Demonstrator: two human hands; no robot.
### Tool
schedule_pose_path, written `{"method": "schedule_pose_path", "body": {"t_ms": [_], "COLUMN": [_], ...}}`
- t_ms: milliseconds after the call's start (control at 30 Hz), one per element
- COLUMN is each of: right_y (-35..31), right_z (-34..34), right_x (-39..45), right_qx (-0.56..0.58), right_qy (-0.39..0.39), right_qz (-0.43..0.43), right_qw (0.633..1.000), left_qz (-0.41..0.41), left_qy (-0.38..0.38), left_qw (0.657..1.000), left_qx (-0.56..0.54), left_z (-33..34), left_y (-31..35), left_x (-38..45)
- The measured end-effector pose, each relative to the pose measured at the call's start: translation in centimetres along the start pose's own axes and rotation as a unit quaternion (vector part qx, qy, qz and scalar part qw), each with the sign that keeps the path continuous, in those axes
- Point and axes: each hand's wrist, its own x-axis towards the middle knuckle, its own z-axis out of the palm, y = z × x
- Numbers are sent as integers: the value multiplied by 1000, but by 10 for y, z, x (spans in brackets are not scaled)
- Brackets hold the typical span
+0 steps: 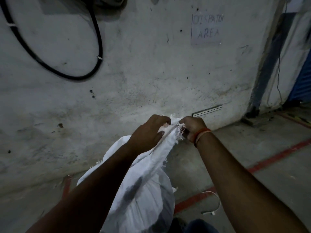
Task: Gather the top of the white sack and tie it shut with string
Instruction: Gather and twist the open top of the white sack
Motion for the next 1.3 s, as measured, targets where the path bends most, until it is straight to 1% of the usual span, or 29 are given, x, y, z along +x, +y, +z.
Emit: {"method": "schedule_pose_path", "body": {"t_ms": [33,67,100,167,267,333,400,500,567,667,733,800,833,867,1000,1100,1200,1300], "right_y": [-6,-11,-15,-21,-20,-17,-14,-9,-3,11,22,34,40,44,57,66,72,76], "right_z": [4,7,9,12,18,21,21,16,15,17,20,24,28,32,41,43,47,49], "right_x": [-4,-5,-6,-9,-18,-25,-32,-36,-36,-37,-42,-44,-44,-43,-39,-35,-34,-29], "right_qx": [64,97,106,123,156,168,184,199,177,100,46,5,-4,-12,-22,9,50,67], "right_qy": [3,-2,-8,-27,-55,-79,-105,-163,-195,-231,-253,-278,-280,-266,-188,-185,-162,-159], "right_qz": [16,28,30,19,19,22,27,15,-5,-105,-144,-184,-198,-210,-249,-240,-214,-217], "right_qw": [998,995,994,992,986,982,977,966,965,962,956,943,939,941,950,953,962,961], "left_qz": [16,20,8,-51,-142,-169,-184,-200,-217,-216,-208,-201,-196,-189,-133,-116,-116,-114], "left_qy": [0,7,17,45,67,103,137,156,151,158,172,165,157,147,124,101,79,64], "left_qw": [1000,999,999,993,962,945,944,962,964,963,963,966,968,971,983,988,989,989], "left_qx": [13,25,38,96,224,260,237,98,38,17,11,-1,-11,-15,-4,-21,-46,-73], "left_z": [-1,-3,-3,0,7,7,2,-12,-22,-35,-41,-43,-43,-42,-39,-40,-41,-42], "left_y": [2,5,8,17,35,42,41,30,21,14,12,14,15,16,10,4,-9,-22], "left_x": [-1,-2,-5,-11,-20,-23,-23,-20,-17,-18,-19,-18,-18,-18,-30,-45,-61,-75]}}
